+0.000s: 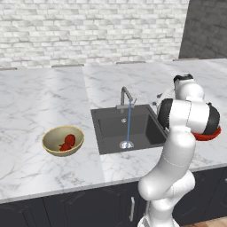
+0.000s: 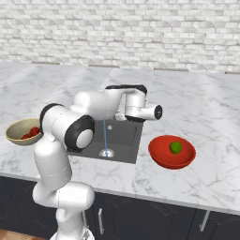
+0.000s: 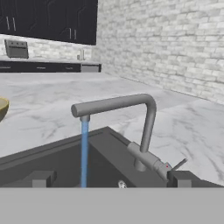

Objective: Pick the bell peppers from the sink and place them in one bowl. Place the lime in the other bowl. Then turn off the sink faucet.

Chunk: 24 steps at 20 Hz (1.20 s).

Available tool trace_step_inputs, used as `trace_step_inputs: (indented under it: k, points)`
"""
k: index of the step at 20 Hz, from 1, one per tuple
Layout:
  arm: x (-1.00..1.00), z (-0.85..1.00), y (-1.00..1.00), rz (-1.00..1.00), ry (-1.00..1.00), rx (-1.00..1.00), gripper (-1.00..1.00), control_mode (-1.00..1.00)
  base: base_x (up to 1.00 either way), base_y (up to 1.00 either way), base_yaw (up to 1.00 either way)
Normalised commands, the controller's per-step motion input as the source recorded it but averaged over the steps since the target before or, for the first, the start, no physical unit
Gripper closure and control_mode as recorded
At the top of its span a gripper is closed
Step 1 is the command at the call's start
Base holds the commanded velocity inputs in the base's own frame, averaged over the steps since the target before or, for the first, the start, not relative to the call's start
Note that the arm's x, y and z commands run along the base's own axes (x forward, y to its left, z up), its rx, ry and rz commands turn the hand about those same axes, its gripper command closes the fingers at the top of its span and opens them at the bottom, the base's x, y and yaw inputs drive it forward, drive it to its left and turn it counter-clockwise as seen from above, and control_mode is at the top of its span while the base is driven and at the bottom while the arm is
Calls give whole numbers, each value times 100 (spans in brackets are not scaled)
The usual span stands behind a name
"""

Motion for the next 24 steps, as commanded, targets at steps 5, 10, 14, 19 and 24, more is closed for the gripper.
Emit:
trace_step_inputs:
  k: [5, 10, 14, 19, 24]
  points:
    - [26, -14, 0, 0, 0, 0, -100, -100, 0, 0, 0]
    - [24, -16, 0, 0, 0, 0, -100, -100, 0, 0, 0]
    - [32, -16, 0, 0, 0, 0, -100, -100, 0, 0, 0]
    - [34, -11, 0, 0, 0, 0, -100, -100, 0, 0, 0]
    - [31, -13, 0, 0, 0, 0, -100, -100, 0, 0, 0]
